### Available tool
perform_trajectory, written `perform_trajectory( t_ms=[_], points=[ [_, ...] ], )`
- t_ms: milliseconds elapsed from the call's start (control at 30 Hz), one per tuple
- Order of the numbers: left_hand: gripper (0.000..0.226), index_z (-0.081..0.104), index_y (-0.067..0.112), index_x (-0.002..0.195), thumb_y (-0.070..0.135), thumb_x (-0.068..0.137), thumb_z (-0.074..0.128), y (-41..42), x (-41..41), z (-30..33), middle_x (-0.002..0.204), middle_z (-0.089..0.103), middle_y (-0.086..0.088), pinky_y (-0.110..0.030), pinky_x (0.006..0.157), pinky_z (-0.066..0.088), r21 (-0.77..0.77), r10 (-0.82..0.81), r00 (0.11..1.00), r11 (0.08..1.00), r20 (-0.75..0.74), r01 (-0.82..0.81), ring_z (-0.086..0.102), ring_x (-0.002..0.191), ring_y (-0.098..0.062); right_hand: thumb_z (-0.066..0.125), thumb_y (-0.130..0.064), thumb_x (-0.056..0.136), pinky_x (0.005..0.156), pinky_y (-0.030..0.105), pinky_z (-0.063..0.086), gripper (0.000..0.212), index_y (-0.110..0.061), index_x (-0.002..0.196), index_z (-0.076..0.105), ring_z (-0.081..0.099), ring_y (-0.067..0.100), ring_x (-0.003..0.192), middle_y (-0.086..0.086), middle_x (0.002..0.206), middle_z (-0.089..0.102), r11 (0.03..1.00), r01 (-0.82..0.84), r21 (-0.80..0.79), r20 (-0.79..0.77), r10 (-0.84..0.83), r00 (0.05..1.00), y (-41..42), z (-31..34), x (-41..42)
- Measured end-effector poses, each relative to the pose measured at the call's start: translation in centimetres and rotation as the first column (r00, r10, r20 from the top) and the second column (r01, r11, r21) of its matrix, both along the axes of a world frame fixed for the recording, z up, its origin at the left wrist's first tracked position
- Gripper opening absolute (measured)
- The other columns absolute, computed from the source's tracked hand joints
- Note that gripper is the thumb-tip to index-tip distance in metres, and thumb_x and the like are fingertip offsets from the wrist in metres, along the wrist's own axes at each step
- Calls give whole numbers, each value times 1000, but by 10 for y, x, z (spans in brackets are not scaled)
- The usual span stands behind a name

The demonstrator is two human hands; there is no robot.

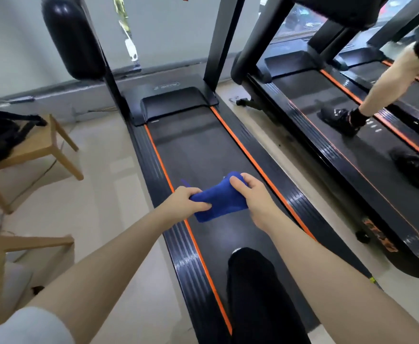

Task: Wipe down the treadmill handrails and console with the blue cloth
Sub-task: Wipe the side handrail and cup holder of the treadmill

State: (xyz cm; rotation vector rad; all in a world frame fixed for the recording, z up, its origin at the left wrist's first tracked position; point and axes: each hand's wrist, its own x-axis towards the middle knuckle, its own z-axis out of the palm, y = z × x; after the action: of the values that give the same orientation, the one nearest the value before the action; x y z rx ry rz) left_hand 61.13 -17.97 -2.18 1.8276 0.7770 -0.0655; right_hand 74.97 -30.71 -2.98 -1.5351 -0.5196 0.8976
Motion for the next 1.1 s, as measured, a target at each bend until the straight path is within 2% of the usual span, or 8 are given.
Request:
perform_trajectory(
  t_ms=[233, 467, 600, 700, 867, 933, 1000, 1100],
  points=[
    [33, 66, 9, 108, 33, 86, 59, 68, 65, 50, 109, 69, -10, -34, 93, 46, -383, 371, 929, 860, 12, -338, 62, 99, -25, 57, -25, 90, 71, 28, 47, 15, -15, 99, 63, 63, 16, 83, 2, 93, 68, 935, -352, 37, -201, 352, 914, 113, 55, 109],
    [19, 59, 28, 111, 24, 93, 52, 91, 106, 158, 111, 68, 0, -36, 85, 50, -371, 555, 829, 785, 67, -496, 63, 101, -18, 58, -30, 83, 82, 36, 49, 41, -13, 120, 54, 64, 24, 101, 6, 112, 67, 750, -662, 14, -267, 641, 720, 187, 171, 145],
    [16, 62, 22, 105, 23, 94, 50, 103, 94, 212, 100, 69, 3, -18, 72, 51, -253, 576, 817, 795, 34, -551, 63, 86, -5, 61, -7, 87, 77, 31, 55, 30, -14, 116, 55, 67, 20, 96, 7, 109, 67, 627, -779, 30, -312, 746, 588, 216, 222, 139],
    [13, 66, 18, 95, 26, 89, 56, 118, 77, 235, 83, 67, -1, -26, 76, 50, 123, 607, 794, 790, -23, -600, 58, 74, -9, 63, -6, 85, 85, 39, 52, 28, -14, 110, 58, 67, 22, 92, 7, 103, 68, 597, -801, -40, -257, 769, 586, 250, 244, 126],
    [23, 58, 14, 107, 14, 84, 62, 143, 43, 256, 86, 55, -2, -17, 65, 37, 518, 832, 450, 242, 326, -821, 49, 73, -8, 60, -6, 81, 74, 38, 48, 11, -12, 89, 58, 60, 26, 76, 9, 81, 63, 596, -798, -95, -234, 765, 600, 301, 258, 97],
    [44, 50, 13, 122, 19, 81, 67, 164, 28, 254, 115, 52, -6, -21, 85, 39, 574, 863, 408, 179, 298, -799, 49, 101, -13, 52, -2, 84, 69, 33, 47, 16, -17, 83, 58, 57, 22, 73, 4, 76, 61, 656, -751, -76, -108, 743, 660, 319, 263, 87],
    [69, 38, 14, 135, 29, 77, 72, 188, 22, 250, 137, 42, -7, -32, 102, 34, 558, 901, 399, 245, 171, -793, 41, 125, -20, 48, -1, 82, 70, 30, 46, 23, -19, 89, 61, 55, 18, 77, 2, 84, 61, 688, -722, -77, 150, 724, 674, 340, 268, 81],
    [79, 37, 21, 134, 38, 69, 77, 218, 25, 249, 134, 48, -3, -32, 92, 42, 426, 879, 466, 385, 100, -819, 48, 121, -21, 49, 0, 80, 75, 27, 38, 35, -17, 106, 62, 49, 16, 85, 7, 103, 54, 676, -724, -135, 552, 658, 512, 377, 277, 75]
  ],
)
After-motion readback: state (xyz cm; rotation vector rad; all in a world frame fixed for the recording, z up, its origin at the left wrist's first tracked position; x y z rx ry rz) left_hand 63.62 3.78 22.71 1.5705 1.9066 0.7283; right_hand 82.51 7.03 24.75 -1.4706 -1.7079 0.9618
